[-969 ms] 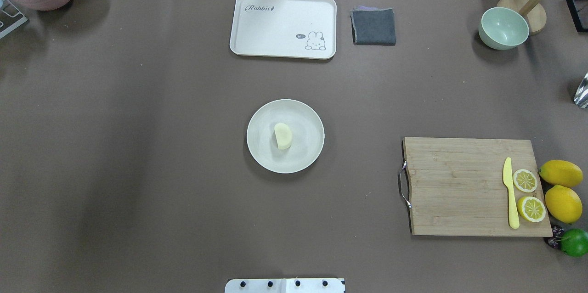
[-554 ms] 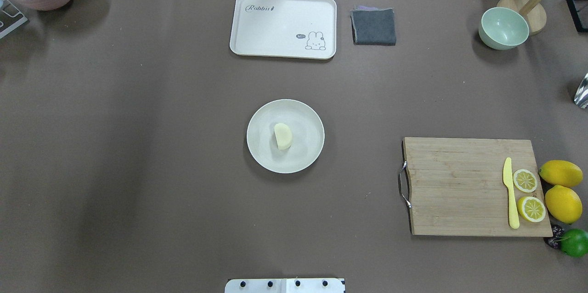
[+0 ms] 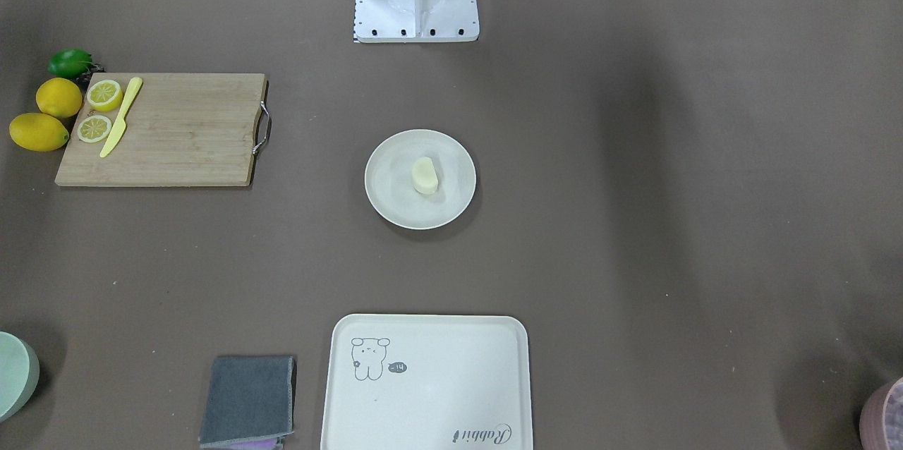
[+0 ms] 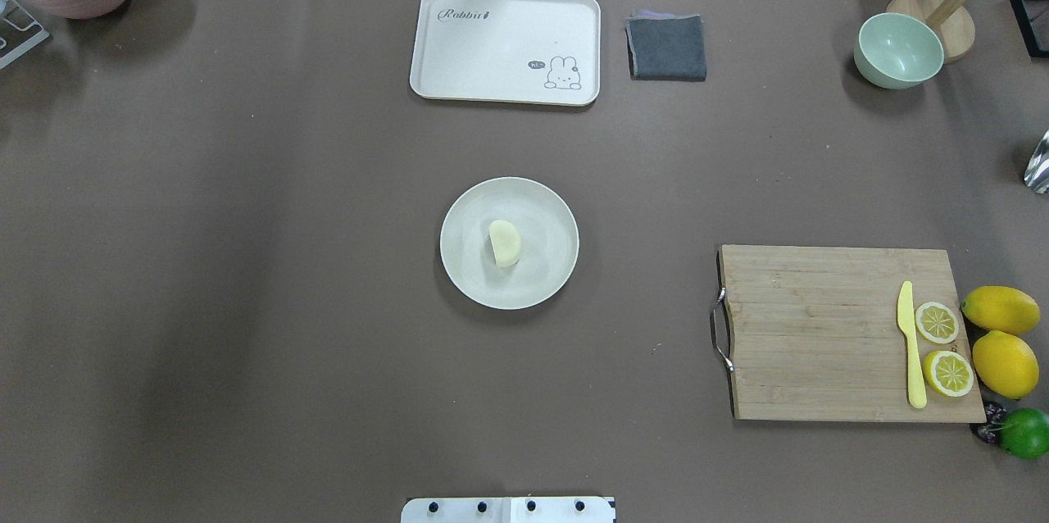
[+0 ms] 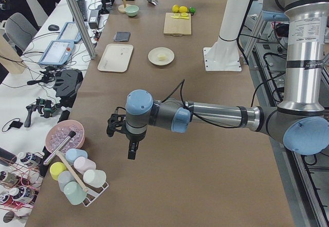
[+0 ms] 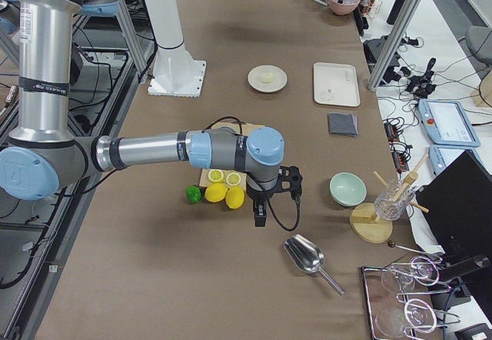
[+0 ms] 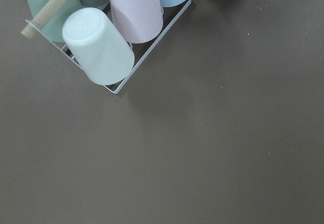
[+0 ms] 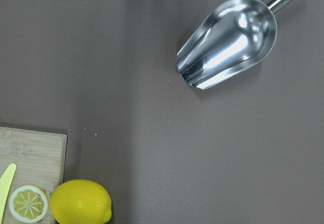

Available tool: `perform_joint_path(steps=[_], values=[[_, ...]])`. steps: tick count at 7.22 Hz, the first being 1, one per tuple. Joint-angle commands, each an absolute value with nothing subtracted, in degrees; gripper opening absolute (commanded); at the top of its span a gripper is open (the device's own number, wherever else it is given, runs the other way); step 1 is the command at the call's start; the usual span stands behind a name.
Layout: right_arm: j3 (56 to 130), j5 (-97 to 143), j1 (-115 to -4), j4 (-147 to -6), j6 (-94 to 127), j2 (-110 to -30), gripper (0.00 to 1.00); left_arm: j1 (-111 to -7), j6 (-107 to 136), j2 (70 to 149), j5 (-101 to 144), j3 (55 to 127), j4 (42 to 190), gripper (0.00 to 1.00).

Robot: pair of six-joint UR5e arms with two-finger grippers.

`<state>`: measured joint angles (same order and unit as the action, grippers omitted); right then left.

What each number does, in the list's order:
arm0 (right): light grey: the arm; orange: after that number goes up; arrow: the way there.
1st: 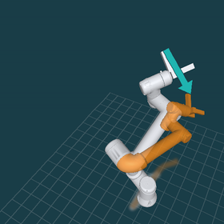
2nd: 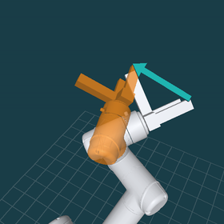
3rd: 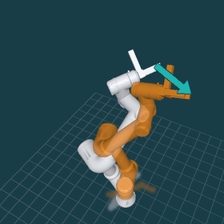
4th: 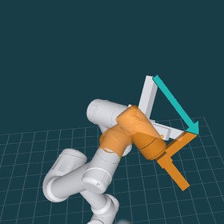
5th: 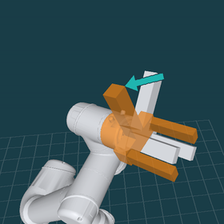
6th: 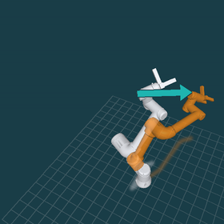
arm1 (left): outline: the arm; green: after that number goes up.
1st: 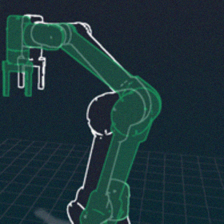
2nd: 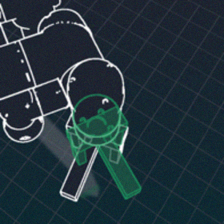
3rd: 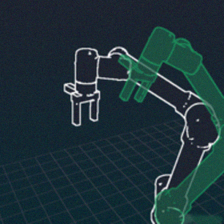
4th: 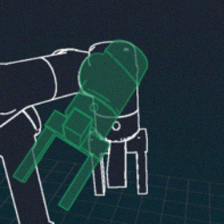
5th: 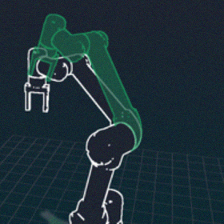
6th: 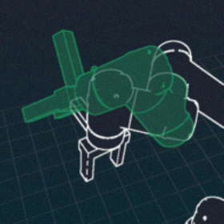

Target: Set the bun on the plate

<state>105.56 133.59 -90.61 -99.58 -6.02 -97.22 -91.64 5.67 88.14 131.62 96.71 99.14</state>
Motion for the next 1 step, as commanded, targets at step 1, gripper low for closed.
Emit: perform_joint_path(steps=[1], values=[[105.6, 133.6, -90.6, -99.6, -5.8, -97.1, 1.00, -91.7, 5.6, 88.2, 131.7, 96.9, 99.1, 0.98]])
